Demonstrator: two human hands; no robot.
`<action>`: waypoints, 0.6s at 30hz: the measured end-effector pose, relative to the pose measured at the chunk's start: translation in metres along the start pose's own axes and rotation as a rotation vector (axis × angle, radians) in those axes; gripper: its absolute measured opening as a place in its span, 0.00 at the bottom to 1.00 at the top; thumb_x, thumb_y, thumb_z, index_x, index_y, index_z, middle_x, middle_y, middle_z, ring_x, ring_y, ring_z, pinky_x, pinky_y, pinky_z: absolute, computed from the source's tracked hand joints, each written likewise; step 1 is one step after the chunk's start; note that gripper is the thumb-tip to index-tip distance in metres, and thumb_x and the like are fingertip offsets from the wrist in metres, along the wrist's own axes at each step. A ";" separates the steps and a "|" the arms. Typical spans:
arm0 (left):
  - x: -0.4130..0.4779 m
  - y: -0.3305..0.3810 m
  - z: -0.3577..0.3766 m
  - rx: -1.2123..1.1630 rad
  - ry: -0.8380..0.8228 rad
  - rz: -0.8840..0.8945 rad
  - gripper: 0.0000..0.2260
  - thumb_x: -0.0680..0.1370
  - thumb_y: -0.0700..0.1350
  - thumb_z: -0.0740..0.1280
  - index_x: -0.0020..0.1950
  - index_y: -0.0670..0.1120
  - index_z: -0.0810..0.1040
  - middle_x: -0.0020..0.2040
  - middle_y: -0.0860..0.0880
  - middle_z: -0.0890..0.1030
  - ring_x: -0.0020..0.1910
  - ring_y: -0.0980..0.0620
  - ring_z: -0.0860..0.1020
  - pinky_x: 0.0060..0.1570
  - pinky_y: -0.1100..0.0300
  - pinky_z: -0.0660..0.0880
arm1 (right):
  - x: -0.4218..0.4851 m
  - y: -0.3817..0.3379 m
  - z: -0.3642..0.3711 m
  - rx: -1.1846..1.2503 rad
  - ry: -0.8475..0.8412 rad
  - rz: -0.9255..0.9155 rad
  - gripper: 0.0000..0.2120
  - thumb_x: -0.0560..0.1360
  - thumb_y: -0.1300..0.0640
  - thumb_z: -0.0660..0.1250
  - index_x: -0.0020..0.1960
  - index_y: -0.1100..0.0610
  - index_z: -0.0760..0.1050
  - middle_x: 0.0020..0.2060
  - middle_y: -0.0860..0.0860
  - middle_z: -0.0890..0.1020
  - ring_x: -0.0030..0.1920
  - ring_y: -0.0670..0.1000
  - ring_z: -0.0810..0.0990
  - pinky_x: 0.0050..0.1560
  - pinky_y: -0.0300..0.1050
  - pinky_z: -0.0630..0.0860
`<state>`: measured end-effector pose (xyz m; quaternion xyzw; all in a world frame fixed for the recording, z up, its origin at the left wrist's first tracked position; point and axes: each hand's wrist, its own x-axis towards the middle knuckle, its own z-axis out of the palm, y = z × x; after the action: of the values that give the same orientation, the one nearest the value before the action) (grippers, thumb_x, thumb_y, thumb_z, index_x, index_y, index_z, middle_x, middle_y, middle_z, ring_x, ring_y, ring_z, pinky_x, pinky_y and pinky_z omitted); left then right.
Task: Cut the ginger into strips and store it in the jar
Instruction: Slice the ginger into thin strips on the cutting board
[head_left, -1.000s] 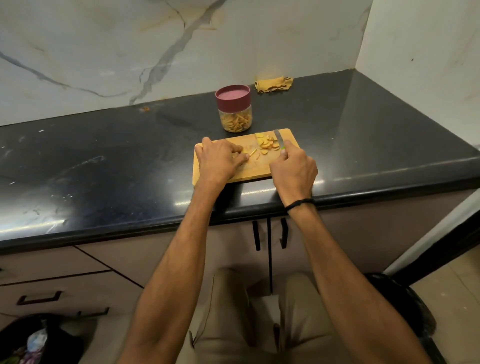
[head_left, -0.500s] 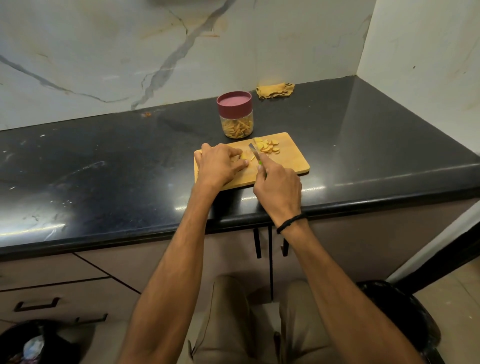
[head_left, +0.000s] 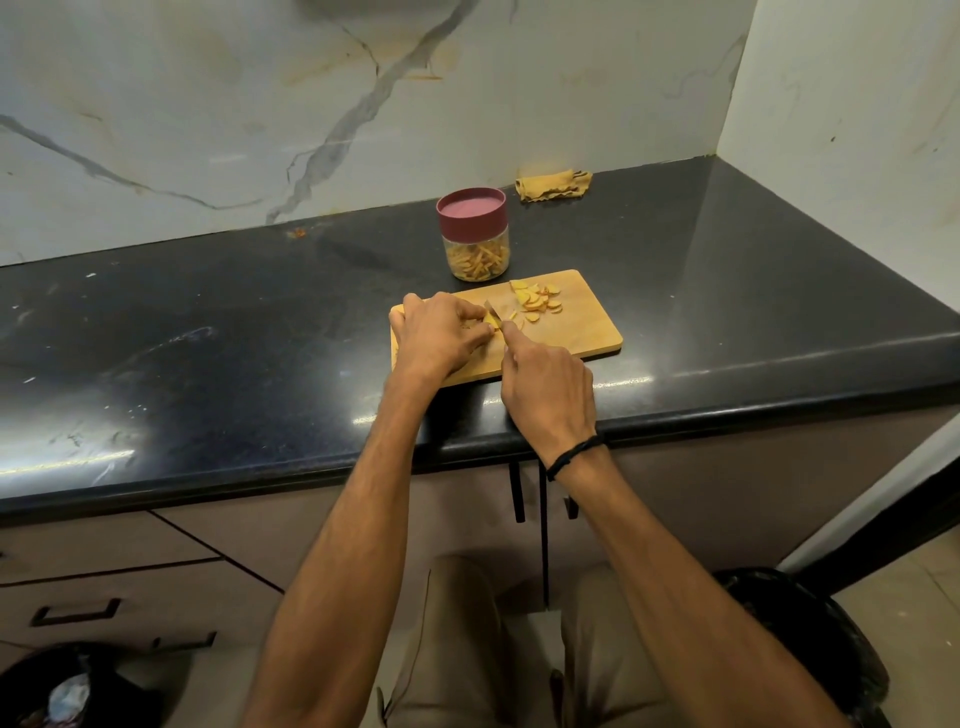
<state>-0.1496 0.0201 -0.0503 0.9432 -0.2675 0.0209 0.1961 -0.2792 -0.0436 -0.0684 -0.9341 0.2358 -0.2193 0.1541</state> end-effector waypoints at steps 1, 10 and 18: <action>0.001 0.000 0.000 0.000 0.000 -0.004 0.13 0.80 0.56 0.67 0.63 0.58 0.82 0.62 0.52 0.81 0.63 0.45 0.67 0.54 0.52 0.57 | 0.000 0.000 -0.001 -0.008 -0.003 -0.005 0.21 0.83 0.54 0.55 0.76 0.50 0.62 0.34 0.49 0.74 0.32 0.47 0.70 0.34 0.41 0.64; 0.003 0.003 -0.001 -0.049 -0.012 -0.028 0.11 0.80 0.54 0.69 0.61 0.57 0.83 0.62 0.54 0.81 0.63 0.46 0.67 0.59 0.49 0.60 | 0.001 0.001 -0.005 -0.014 -0.011 -0.017 0.20 0.83 0.54 0.56 0.75 0.49 0.64 0.36 0.48 0.72 0.34 0.47 0.69 0.36 0.41 0.65; 0.002 0.012 0.000 0.038 0.020 -0.043 0.09 0.80 0.53 0.67 0.47 0.55 0.87 0.55 0.53 0.82 0.60 0.46 0.67 0.53 0.51 0.57 | 0.006 -0.002 -0.007 -0.020 -0.026 -0.019 0.16 0.83 0.54 0.56 0.70 0.48 0.69 0.38 0.48 0.71 0.36 0.48 0.69 0.37 0.40 0.65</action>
<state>-0.1542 0.0104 -0.0454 0.9520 -0.2449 0.0315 0.1811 -0.2770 -0.0465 -0.0591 -0.9406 0.2270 -0.2063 0.1456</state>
